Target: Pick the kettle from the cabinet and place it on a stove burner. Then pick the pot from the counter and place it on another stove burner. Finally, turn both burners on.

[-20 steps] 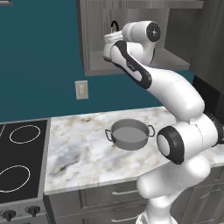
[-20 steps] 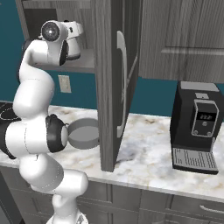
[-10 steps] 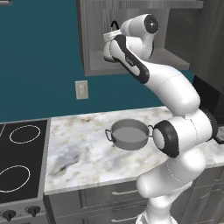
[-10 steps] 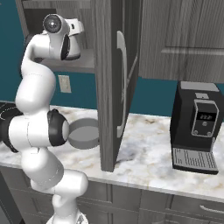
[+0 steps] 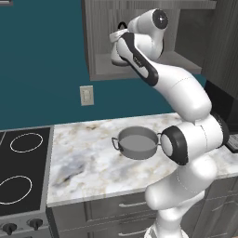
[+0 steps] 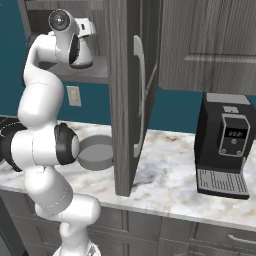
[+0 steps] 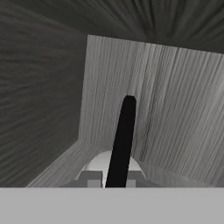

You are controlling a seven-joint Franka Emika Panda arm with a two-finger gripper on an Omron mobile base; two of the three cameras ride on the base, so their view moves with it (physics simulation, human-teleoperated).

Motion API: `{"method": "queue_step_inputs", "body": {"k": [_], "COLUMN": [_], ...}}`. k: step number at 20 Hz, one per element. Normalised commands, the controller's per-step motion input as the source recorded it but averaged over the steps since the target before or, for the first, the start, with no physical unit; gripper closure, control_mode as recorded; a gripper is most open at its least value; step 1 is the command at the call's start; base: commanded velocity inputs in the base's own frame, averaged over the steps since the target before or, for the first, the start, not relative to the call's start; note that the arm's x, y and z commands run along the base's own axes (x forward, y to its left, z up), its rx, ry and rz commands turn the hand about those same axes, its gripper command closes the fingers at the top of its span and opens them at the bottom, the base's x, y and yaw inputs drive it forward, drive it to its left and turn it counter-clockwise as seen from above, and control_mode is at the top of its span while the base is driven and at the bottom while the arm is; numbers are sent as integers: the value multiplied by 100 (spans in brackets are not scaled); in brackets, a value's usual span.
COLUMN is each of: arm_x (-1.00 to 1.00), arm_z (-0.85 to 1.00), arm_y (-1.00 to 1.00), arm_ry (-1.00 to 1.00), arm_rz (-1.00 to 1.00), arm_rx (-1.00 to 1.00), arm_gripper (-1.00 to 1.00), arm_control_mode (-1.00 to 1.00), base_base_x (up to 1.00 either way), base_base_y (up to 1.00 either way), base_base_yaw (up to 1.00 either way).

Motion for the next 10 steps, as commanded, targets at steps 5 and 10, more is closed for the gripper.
{"method": "queue_step_inputs", "body": {"k": [5, 10], "arm_x": [0, -3], "arm_z": [-2, 0], "arm_y": [0, 0], "arm_ry": [3, 0], "arm_rz": [0, 0], "arm_rx": [0, 0], "arm_gripper": [100, 100], "arm_control_mode": [-100, -100], "base_base_x": [0, 0], "base_base_y": [0, 0], "base_base_yaw": [0, 0]}}
